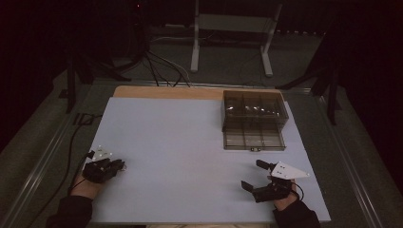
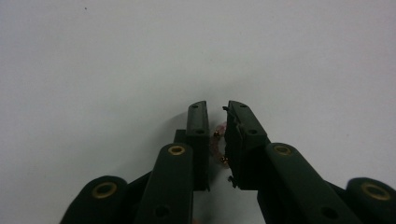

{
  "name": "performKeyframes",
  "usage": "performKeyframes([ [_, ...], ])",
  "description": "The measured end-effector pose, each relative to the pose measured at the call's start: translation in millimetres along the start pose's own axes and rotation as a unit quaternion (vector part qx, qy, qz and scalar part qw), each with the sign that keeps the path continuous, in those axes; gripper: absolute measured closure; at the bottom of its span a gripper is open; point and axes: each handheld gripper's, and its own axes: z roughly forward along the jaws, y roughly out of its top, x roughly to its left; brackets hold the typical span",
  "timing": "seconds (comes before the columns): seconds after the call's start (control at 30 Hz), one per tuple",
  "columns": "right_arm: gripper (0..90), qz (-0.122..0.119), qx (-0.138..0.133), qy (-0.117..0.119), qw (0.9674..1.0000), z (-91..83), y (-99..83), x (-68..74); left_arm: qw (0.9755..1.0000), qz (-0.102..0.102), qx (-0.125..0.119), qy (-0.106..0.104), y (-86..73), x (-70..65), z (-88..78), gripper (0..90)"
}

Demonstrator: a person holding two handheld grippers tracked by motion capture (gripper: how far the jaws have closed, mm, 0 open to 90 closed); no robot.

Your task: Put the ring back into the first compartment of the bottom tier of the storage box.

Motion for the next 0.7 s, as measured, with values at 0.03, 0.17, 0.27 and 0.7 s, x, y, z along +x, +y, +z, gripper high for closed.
performKeyframes([
  [0.03, 0.0, 0.0, 0.0, 0.0, 1.0, -0.1, 0.0, -0.1, 1.0, -0.004, 0.002, -0.002, 0.4, 0.6, 0.0, 82.2],
  [0.17, 0.0, 0.0, 0.001, 0.0, 1.0, -0.1, -0.2, -0.2, 0.9999, -0.006, 0.009, -0.004, 1.7, 0.9, 0.0, 88.3],
  [0.27, 0.0, 0.0, 0.001, 0.0, 1.0, -0.2, -0.2, 0.1, 0.9998, -0.003, 0.018, 0.001, 4.0, -0.4, 0.2, 89.5],
  [0.7, 0.0, 0.0, 0.002, -0.003, 1.0, -0.3, -0.5, -0.5, 0.9998, -0.005, 0.017, 0.002, 5.6, -3.7, -1.8, 89.9],
])
